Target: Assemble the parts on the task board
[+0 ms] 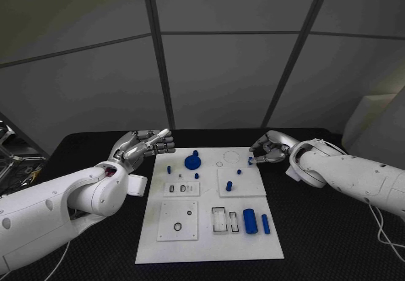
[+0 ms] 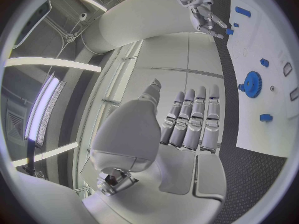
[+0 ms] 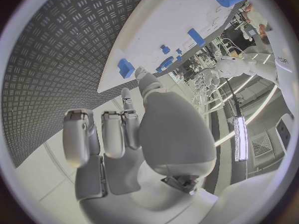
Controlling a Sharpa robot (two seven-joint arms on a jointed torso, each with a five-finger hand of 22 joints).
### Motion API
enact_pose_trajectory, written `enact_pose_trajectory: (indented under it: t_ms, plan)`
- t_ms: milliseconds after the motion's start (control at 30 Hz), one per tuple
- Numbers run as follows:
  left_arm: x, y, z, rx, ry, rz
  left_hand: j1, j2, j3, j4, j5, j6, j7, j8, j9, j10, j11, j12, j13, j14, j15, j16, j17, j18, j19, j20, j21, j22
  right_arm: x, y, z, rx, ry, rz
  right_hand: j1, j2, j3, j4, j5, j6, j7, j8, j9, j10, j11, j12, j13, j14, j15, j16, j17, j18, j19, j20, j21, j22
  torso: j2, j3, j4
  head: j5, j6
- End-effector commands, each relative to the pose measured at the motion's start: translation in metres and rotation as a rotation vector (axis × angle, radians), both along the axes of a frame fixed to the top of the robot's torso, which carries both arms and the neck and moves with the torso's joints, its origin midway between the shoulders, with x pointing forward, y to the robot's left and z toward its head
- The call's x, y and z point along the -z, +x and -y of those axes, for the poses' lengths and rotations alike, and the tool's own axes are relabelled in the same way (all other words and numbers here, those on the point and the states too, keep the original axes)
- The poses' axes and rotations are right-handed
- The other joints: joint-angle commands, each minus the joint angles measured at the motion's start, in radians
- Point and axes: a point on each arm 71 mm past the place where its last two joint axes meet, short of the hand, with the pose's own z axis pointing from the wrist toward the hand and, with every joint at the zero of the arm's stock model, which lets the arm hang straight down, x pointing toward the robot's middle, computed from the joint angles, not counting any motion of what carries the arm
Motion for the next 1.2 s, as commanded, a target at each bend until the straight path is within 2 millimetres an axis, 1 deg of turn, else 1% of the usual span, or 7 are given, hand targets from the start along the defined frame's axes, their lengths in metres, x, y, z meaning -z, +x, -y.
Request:
enact_pose_trajectory:
  t_ms: [33, 100, 400, 567, 767, 900, 1200]
  plan:
    - [-0.0012, -0.0001, 0.0017, 0.014, -0.003, 0.006, 0.005, 0.005, -0.001, -0.007, -0.001, 0.003, 0.001, -0.007, -0.001, 0.007, 0.003, -0.006, 0.001, 0.006, 0.002, -0.004, 0.002, 0.011, 0.0, 0.0, -0.005, -0.001, 0.001, 0.0007, -0.0024, -0.017, 0.003, -0.017, -0.002, 0.012, -0.001, -0.006, 0.002, -0.003, -0.001, 0.0, 0.001, 0.041, 0.009, -0.004, 0.144, 0.055, 0.003, -0.003, 0.026, 0.0, 0.028, 0.003, -0.003, 0.119, -0.001, -0.0006, 0.0002, 0.002, -0.002]
    - [-0.0011, 0.0, 0.0017, 0.013, -0.003, 0.006, 0.005, 0.005, -0.001, -0.007, -0.001, 0.003, 0.001, -0.007, -0.001, 0.007, 0.003, -0.006, 0.001, 0.006, 0.002, -0.004, 0.002, 0.011, 0.0, 0.0, -0.005, -0.001, 0.0022, 0.0009, -0.0035, -0.02, 0.002, -0.024, -0.003, 0.015, -0.001, -0.007, 0.002, 0.001, -0.001, 0.001, 0.001, 0.041, 0.009, -0.004, 0.144, 0.055, 0.003, -0.002, 0.028, 0.0, 0.029, 0.003, -0.003, 0.12, -0.001, -0.0001, 0.0003, 0.003, -0.003]
    - [-0.001, 0.0, 0.0015, 0.012, -0.002, 0.006, 0.005, 0.005, -0.001, -0.007, -0.001, 0.003, 0.001, -0.007, -0.001, 0.007, 0.003, -0.006, 0.001, 0.006, 0.002, -0.004, 0.002, 0.011, 0.0, 0.0, -0.005, -0.001, 0.007, 0.0009, -0.0051, -0.026, -0.006, -0.046, -0.007, 0.025, 0.0, -0.011, 0.004, 0.012, -0.003, 0.005, 0.003, 0.042, 0.007, -0.002, 0.146, 0.056, 0.003, -0.001, 0.031, 0.0, 0.031, 0.004, -0.001, 0.123, -0.001, -0.0006, -0.0003, 0.003, -0.006]
    - [-0.001, 0.0001, 0.0016, 0.012, -0.002, 0.006, 0.005, 0.005, -0.001, -0.007, -0.001, 0.003, 0.001, -0.007, -0.001, 0.007, 0.003, -0.006, 0.001, 0.006, 0.002, -0.004, 0.002, 0.011, 0.0, 0.0, -0.005, -0.001, 0.0083, 0.0014, -0.0051, -0.025, -0.013, -0.05, -0.009, 0.029, 0.001, -0.012, 0.005, 0.018, -0.004, 0.006, 0.004, 0.043, 0.006, -0.001, 0.147, 0.057, 0.002, 0.001, 0.034, -0.001, 0.032, 0.003, 0.0, 0.126, -0.001, 0.0001, -0.0003, 0.003, -0.005]
    - [-0.0009, 0.0001, 0.0015, 0.011, -0.002, 0.006, 0.005, 0.005, 0.0, -0.008, -0.001, 0.003, 0.001, -0.007, -0.001, 0.007, 0.003, -0.007, 0.001, 0.007, 0.002, -0.005, 0.002, 0.011, 0.0, 0.0, -0.005, -0.001, 0.0091, 0.0018, -0.0047, -0.022, -0.017, -0.052, -0.01, 0.035, 0.002, -0.014, 0.006, 0.023, -0.005, 0.007, 0.004, 0.043, 0.006, 0.0, 0.148, 0.058, 0.001, 0.001, 0.036, -0.001, 0.033, 0.003, 0.001, 0.128, -0.001, -0.0002, -0.0002, 0.002, -0.006]
    - [-0.0009, 0.0002, 0.0014, 0.011, -0.002, 0.006, 0.005, 0.005, 0.0, -0.008, -0.001, 0.003, 0.001, -0.007, -0.001, 0.007, 0.003, -0.007, 0.001, 0.007, 0.002, -0.005, 0.002, 0.011, 0.0, 0.0, -0.005, -0.001, 0.0095, 0.0021, -0.0051, -0.022, -0.02, -0.055, -0.012, 0.043, 0.006, -0.018, 0.008, 0.033, -0.007, 0.008, 0.005, 0.044, 0.004, 0.002, 0.15, 0.058, 0.0, 0.003, 0.039, -0.002, 0.034, 0.002, 0.001, 0.13, -0.001, -0.0002, -0.0009, 0.003, -0.006]
    - [-0.0008, 0.0002, 0.0012, 0.01, -0.001, 0.005, 0.005, 0.005, 0.0, -0.008, -0.001, 0.003, 0.001, -0.007, -0.001, 0.007, 0.003, -0.007, 0.001, 0.007, 0.002, -0.005, 0.002, 0.011, 0.0, 0.0, -0.005, -0.001, 0.0105, 0.0029, -0.005, -0.019, -0.039, -0.053, -0.011, 0.05, 0.01, -0.024, 0.01, 0.042, -0.009, 0.009, 0.006, 0.046, 0.002, 0.004, 0.153, 0.059, -0.001, 0.004, 0.041, -0.002, 0.036, 0.001, 0.003, 0.133, -0.001, 0.0, 0.0005, 0.001, -0.007]
